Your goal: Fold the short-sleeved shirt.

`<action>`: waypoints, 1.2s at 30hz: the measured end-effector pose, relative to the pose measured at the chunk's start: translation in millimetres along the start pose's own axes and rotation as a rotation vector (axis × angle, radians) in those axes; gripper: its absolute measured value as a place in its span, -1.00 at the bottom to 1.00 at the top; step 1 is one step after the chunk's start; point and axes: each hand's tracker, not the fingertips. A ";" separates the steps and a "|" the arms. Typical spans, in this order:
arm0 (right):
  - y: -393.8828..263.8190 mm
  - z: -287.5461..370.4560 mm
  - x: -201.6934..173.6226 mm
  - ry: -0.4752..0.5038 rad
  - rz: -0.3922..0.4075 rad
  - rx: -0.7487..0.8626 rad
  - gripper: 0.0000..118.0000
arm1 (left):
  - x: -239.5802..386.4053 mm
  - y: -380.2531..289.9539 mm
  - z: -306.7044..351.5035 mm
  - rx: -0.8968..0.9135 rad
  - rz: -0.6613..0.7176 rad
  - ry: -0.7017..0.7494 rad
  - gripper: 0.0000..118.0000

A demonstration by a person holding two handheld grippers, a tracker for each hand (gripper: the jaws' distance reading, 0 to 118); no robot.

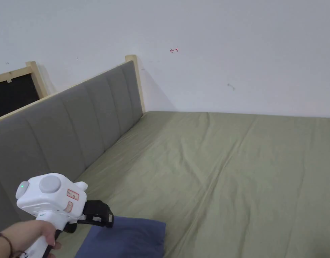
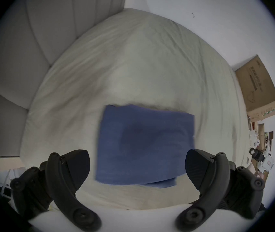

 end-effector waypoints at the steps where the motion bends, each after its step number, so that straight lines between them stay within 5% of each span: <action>1: 0.2 3.0 0.7 -0.008 0.008 0.006 -1.00 | 8.8 -2.3 -5.2 0.007 -0.001 -0.052 0.93; 3: 0.7 8.1 3.0 -0.017 0.021 0.014 -1.00 | 39.7 -13.6 -12.6 0.035 -0.005 -0.197 0.54; 4: 0.6 10.7 4.7 -0.024 0.026 0.020 -1.00 | 74.3 -24.9 -13.7 0.047 -0.017 -0.249 0.08; 7: 0.3 16.0 11.8 -0.048 0.032 0.026 -1.00 | 145.7 -50.7 -18.8 0.118 -0.067 -0.268 -0.50; 8: 0.3 17.9 13.6 -0.052 0.030 0.026 -1.00 | 166.7 -54.9 -23.4 0.129 -0.097 -0.265 -0.95; 13: 1.5 44.2 18.0 -0.096 0.044 0.118 -1.00 | 277.2 -90.9 -17.4 0.283 -0.151 -0.483 -0.93; 20: 5.1 117.4 7.1 -0.128 0.060 0.515 -1.00 | 366.4 -111.3 28.9 0.621 -0.179 -0.411 -0.93; 27: 4.5 152.0 -16.6 -0.196 0.235 0.880 -1.00 | 425.1 -143.6 83.5 0.988 -0.342 -0.136 -0.93; 29: 6.6 150.8 -21.5 -0.233 0.268 0.929 -1.00 | 432.9 -152.2 89.1 1.058 -0.368 -0.125 -0.93; 36: 14.4 142.0 -23.1 -0.267 0.189 0.919 -1.00 | 440.9 -167.3 91.9 1.152 -0.356 -0.123 -0.93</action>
